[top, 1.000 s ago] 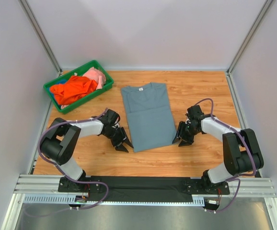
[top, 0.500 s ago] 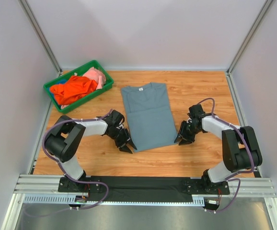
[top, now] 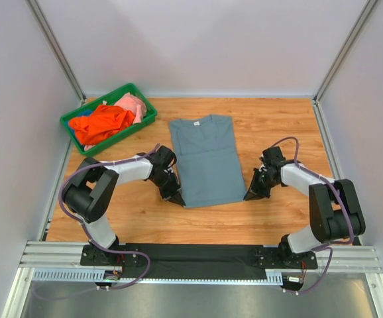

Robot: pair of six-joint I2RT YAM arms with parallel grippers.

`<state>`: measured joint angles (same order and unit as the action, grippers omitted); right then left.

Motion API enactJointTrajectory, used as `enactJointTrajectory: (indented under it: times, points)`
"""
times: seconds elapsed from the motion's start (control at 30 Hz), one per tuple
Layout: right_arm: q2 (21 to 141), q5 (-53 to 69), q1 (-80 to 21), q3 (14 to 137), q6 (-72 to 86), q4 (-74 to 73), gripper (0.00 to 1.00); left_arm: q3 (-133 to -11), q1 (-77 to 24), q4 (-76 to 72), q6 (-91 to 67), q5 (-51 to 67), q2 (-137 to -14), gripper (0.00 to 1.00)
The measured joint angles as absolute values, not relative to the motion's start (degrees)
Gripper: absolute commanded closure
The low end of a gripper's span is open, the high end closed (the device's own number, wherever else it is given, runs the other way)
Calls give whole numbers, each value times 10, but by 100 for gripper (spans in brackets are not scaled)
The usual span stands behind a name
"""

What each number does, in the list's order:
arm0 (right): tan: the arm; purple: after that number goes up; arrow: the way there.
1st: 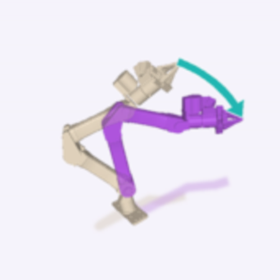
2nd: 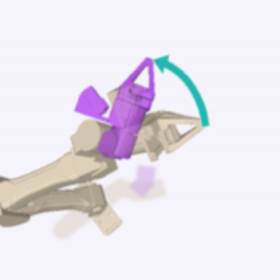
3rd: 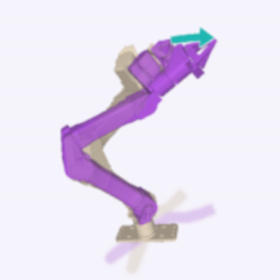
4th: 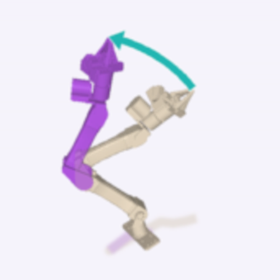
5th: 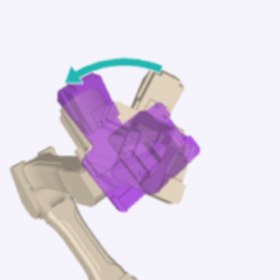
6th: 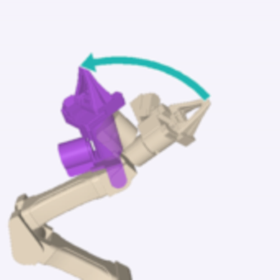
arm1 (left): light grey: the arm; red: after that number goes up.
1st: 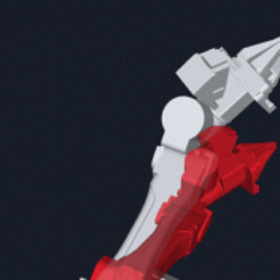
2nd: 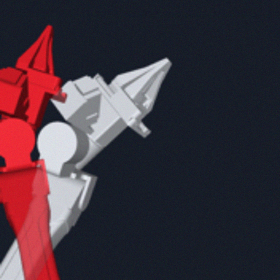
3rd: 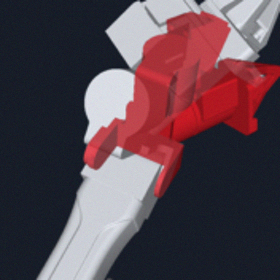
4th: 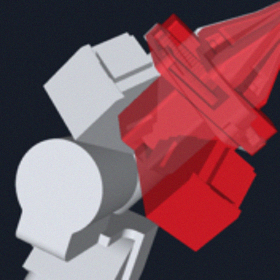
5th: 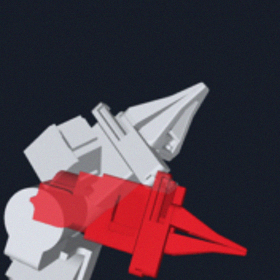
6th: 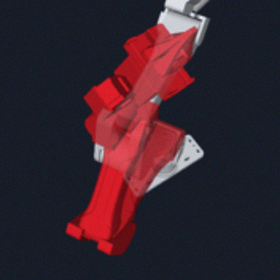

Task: Fold and stack the t-shirts
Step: Fold the tshirt

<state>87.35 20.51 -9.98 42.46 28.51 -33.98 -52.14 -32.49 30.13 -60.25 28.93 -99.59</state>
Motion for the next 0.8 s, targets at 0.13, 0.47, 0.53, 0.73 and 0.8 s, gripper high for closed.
enactJointTrajectory:
  times: [0.13,0.47,0.53,0.73,0.8]
  points:
    - [816,207,-106,389,292,-344,100,-538,-325,352,-576,272,-978,100]
    - [629,208,-159,345,346,-405,100,-542,-326,439,-545,259,-903,100]
    - [595,206,-161,348,358,-419,100,-551,-326,460,-542,253,-883,100]
    - [567,192,-161,400,373,-463,100,-606,-324,504,-531,232,-862,100]
    - [569,185,-161,418,373,-470,100,-624,-321,516,-527,228,-862,100]
